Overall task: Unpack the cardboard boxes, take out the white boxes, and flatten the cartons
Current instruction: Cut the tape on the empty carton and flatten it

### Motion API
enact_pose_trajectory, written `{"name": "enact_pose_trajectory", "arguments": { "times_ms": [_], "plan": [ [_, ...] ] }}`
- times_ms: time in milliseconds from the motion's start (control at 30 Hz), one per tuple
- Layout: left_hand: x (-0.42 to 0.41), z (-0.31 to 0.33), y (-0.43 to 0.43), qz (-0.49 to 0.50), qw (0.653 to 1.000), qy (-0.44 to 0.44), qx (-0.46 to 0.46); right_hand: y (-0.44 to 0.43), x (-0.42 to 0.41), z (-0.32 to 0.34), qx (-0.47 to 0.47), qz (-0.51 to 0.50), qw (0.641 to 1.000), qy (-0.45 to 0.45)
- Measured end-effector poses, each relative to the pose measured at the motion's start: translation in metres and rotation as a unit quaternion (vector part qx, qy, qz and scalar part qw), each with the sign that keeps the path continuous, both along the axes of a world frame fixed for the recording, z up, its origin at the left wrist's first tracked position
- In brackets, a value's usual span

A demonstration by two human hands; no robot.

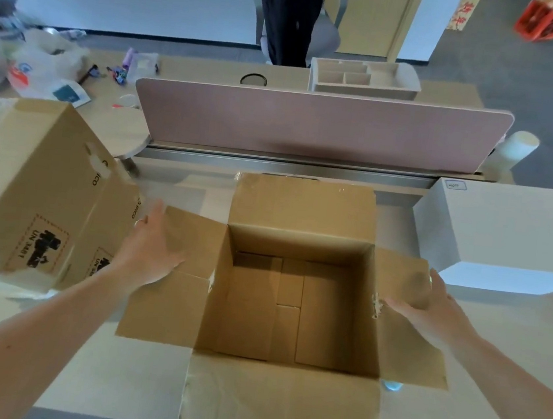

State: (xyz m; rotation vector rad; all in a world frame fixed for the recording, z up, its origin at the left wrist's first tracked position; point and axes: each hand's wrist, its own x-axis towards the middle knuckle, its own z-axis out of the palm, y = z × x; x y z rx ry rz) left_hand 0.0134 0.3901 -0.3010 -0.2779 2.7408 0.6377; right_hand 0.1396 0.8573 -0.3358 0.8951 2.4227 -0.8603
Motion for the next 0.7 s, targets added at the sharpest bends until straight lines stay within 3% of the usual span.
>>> {"name": "enact_pose_trajectory", "arguments": {
  "times_ms": [100,200,400,567,700],
  "plan": [
    [0.006,0.001,0.004,0.002,0.999,0.012,-0.033,0.008,-0.003,0.001,0.069,-0.010,0.997,-0.017],
    [0.008,-0.001,0.014,-0.052,0.995,0.002,-0.088,0.004,-0.009,0.009,0.152,0.083,0.985,-0.003],
    [-0.008,-0.011,0.064,-0.119,0.989,-0.052,-0.065,-0.025,-0.051,0.007,0.080,0.160,0.982,0.055],
    [-0.023,-0.032,0.077,-0.099,0.987,-0.103,-0.078,-0.029,-0.078,-0.009,0.073,0.168,0.983,-0.031],
    [-0.028,-0.048,0.075,-0.064,0.987,-0.146,-0.027,-0.035,-0.083,-0.017,0.047,0.123,0.989,-0.071]
  ]
}}
